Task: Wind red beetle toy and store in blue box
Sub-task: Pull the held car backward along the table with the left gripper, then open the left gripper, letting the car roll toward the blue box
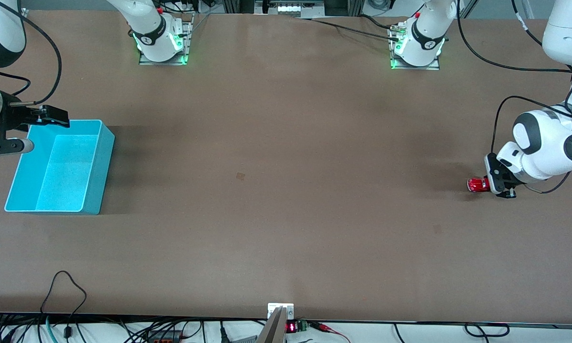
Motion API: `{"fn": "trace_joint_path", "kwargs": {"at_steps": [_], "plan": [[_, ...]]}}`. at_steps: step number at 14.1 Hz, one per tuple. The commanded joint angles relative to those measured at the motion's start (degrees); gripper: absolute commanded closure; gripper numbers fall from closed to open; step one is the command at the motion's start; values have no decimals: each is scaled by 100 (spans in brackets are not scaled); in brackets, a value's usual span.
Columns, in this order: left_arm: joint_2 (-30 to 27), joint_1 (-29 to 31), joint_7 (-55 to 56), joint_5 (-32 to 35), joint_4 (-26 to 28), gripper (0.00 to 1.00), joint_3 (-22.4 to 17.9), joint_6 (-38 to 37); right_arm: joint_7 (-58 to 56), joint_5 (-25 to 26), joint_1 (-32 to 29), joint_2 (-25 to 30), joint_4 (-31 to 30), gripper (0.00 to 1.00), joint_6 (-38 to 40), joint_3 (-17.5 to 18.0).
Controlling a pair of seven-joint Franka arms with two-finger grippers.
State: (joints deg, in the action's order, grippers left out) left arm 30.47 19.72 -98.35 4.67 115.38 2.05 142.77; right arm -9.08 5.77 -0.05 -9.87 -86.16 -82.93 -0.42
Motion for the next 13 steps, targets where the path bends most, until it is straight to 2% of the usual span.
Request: {"fn": "trace_joint_path", "kwargs": {"at_steps": [1,6,11,13], "plan": [[153,155,-35,34,-59,0,76,-30,47,-24,14,2,64,0,58,15],[-391,85,280,34,-103,0,252,-740,108,-15,110,11,64,0,84,15],[-489,85,728,43,-857,0,375,-2023,108,-6,322,11,73,0,41,15],[-637,6,1053,69,-982,0,384,-2323,117,-15,339,11,64,0,31,15]]}}
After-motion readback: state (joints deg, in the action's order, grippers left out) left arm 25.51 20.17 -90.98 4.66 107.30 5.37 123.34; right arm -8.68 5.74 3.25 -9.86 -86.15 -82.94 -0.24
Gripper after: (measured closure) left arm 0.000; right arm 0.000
